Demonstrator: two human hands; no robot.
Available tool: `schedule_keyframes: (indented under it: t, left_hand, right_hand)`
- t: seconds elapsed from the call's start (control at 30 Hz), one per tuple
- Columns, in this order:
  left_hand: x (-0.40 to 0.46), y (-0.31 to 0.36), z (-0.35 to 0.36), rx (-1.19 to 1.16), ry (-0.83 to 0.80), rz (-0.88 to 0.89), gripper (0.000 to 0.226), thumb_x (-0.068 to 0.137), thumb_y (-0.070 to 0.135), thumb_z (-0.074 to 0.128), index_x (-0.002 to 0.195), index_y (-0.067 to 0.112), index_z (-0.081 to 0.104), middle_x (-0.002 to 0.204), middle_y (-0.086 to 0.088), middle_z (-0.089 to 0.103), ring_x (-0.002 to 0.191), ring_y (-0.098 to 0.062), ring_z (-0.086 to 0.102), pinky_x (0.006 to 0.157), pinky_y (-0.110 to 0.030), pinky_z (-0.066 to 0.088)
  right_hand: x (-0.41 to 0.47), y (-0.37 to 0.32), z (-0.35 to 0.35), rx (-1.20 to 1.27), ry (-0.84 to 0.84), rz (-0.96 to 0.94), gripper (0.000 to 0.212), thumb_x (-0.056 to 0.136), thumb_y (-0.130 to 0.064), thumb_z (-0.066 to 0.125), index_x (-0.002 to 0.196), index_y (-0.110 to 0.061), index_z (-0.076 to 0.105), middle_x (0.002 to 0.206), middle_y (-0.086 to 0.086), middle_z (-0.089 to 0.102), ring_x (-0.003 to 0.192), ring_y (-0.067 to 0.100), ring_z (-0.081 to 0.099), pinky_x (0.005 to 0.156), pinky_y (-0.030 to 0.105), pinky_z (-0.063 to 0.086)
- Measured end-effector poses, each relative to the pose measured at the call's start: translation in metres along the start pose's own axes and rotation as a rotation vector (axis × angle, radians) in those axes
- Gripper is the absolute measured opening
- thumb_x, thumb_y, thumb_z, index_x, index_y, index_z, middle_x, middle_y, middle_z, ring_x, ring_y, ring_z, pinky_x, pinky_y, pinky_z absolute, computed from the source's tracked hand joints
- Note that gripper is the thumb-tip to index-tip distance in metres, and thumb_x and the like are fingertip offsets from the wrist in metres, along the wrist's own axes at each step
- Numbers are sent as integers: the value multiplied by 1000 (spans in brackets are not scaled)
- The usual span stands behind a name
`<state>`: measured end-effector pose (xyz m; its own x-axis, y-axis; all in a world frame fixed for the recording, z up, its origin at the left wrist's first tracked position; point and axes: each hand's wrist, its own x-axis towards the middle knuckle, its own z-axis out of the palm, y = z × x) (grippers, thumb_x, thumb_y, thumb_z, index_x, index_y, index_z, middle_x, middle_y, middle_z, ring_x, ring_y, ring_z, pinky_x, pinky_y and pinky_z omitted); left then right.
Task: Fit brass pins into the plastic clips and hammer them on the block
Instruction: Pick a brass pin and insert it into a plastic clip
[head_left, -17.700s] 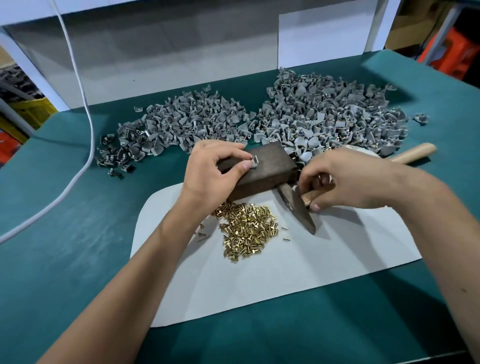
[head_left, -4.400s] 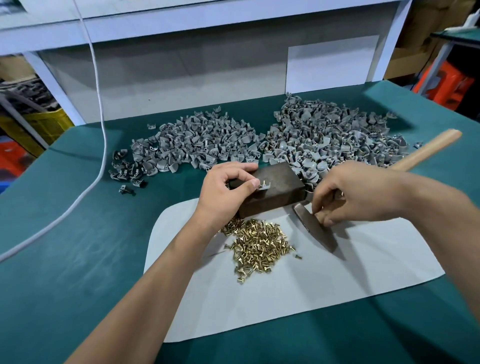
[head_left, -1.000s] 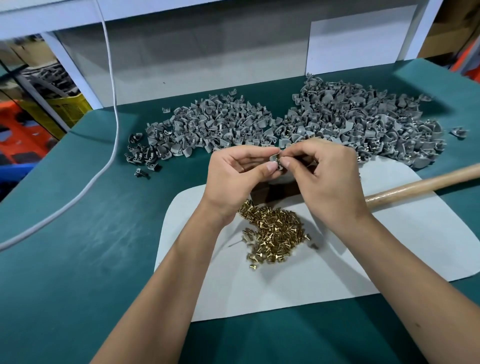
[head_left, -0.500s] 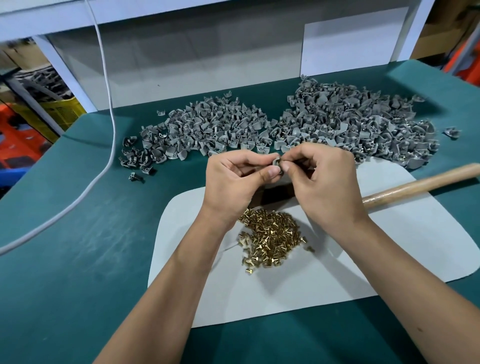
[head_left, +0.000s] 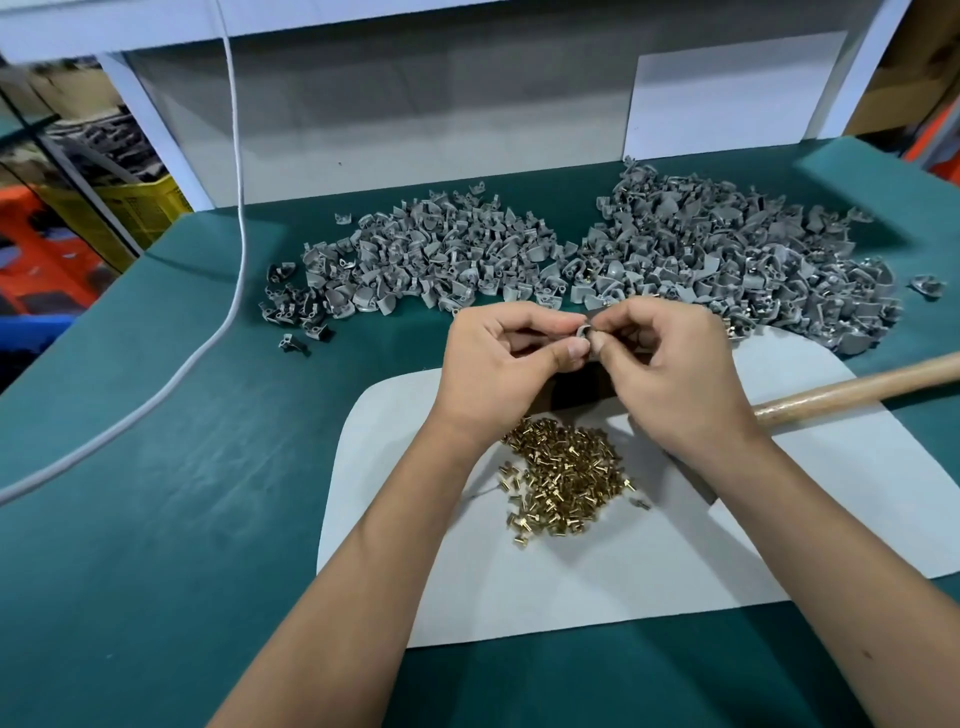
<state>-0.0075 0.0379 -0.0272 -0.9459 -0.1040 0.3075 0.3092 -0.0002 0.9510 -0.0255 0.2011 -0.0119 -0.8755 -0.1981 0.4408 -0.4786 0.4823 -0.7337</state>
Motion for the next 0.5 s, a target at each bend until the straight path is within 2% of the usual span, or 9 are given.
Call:
schedule_keyframes:
  t: [0.1, 0.23, 0.33, 0.4, 0.5]
  left_hand:
    - [1, -1, -4, -60, 21, 5, 20, 82, -11, 76, 98, 1, 76, 103, -13, 78, 79, -22, 75, 75, -33, 63]
    - [3, -7, -8, -80, 34, -12, 20, 83, -8, 76, 102, -1, 76, 96, -19, 78, 78, -23, 73, 78, -32, 62]
    - [2, -8, -8, -101, 31, -21, 19, 85, -7, 75, 103, -1, 74, 93, -17, 77, 79, -23, 73, 79, -34, 63]
    - [1, -8, -8, -131, 22, -36, 19, 88, -5, 73, 106, 1, 74, 94, -15, 78, 79, -22, 74, 77, -32, 63]
    - [1, -7, -8, -150, 19, -51, 14, 92, 0, 70, 105, 3, 75, 91, -14, 78, 72, -22, 74, 72, -27, 62]
  right_hand:
    - [1, -2, -4, 39, -13, -60, 12, 90, -5, 72, 99, -10, 78, 91, -2, 74, 87, 13, 70, 84, 40, 59]
    - [2, -3, -6, -71, 44, -228, 11, 87, -6, 76, 97, -10, 78, 94, -1, 74, 89, 13, 68, 85, 36, 57]
    - [2, 0, -5, -118, 50, -293, 10, 85, -5, 78, 95, -9, 78, 92, -1, 73, 86, 12, 66, 84, 28, 55]
    - [2, 2, -3, -138, 54, -316, 10, 85, -5, 78, 95, -9, 78, 92, -1, 72, 84, 10, 64, 83, 20, 51]
    - [3, 4, -2, -142, 76, -329, 7, 88, -8, 76, 95, -9, 78, 91, -1, 71, 83, 9, 62, 81, 16, 49]
